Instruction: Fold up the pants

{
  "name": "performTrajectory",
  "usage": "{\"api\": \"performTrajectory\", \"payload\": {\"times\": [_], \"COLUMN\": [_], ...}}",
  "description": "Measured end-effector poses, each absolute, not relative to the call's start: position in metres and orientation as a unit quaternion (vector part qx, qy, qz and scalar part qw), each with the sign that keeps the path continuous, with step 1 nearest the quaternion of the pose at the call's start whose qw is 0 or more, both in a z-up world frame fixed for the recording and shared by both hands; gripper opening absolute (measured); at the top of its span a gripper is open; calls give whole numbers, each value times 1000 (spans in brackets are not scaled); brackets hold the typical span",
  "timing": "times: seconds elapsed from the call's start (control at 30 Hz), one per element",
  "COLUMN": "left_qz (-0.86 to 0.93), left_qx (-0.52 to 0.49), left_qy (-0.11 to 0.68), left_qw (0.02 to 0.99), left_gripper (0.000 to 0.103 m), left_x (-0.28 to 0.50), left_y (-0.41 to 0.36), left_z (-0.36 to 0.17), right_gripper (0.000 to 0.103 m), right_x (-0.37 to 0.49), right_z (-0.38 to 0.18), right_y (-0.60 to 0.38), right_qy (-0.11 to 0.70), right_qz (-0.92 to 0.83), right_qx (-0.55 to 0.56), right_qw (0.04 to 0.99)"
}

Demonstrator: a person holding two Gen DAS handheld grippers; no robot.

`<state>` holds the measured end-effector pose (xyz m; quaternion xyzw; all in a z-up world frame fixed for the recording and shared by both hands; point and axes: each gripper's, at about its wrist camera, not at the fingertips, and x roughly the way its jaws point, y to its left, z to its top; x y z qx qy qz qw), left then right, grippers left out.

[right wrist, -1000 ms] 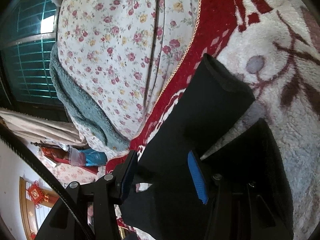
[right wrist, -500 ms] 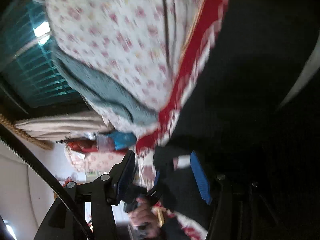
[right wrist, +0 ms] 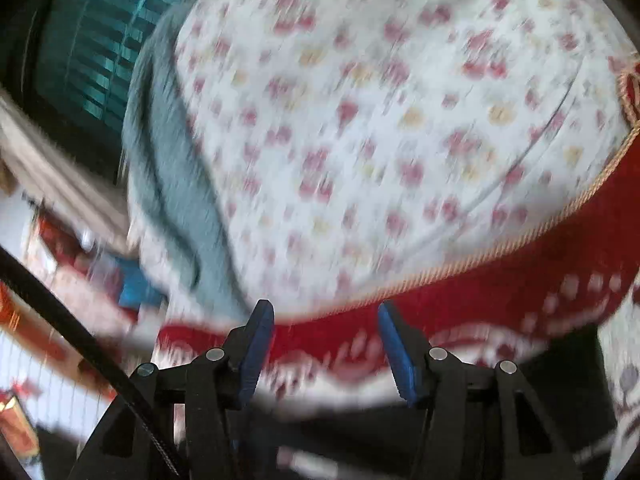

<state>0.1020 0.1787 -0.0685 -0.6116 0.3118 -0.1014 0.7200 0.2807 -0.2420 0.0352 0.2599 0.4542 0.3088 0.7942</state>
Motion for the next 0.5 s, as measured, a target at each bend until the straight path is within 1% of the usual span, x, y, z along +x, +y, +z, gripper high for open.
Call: {"api": "performTrajectory", "payload": {"times": [0.07, 0.17, 0.2, 0.27, 0.3, 0.33, 0.37, 0.43, 0.47, 0.5], "left_qz": [-111, -115, -116, -116, -114, -115, -116, -120, -121, -120], "left_qx": [-625, -642, -645, -645, -640, -637, -632, -624, -623, -624], "left_qy": [310, 316, 319, 321, 323, 325, 328, 335, 336, 336], "left_qw": [708, 690, 685, 684, 687, 690, 693, 695, 696, 695], "left_gripper": [74, 74, 74, 74, 74, 75, 75, 75, 75, 75], "left_x": [103, 104, 104, 105, 106, 107, 108, 111, 111, 111], "left_y": [180, 182, 182, 182, 181, 180, 178, 174, 174, 174], "left_z": [-71, -77, -79, -80, -79, -78, -78, -77, -77, -78], "right_gripper": [52, 52, 52, 52, 52, 50, 41, 38, 39, 42], "right_x": [249, 207, 199, 192, 194, 202, 214, 235, 246, 251], "right_z": [15, -23, -36, -62, -73, -81, -74, -39, -12, 4], "right_y": [-221, -186, -175, -155, -150, -144, -137, -138, -150, -161], "right_qy": [510, 552, 558, 557, 558, 561, 554, 504, 467, 447], "right_qz": [356, 392, 393, 326, 303, 282, 250, 224, 217, 211], "right_qx": [227, 133, 91, -19, -48, -71, -94, -77, -31, 1], "right_qw": [749, 724, 725, 763, 771, 775, 788, 831, 857, 869]}}
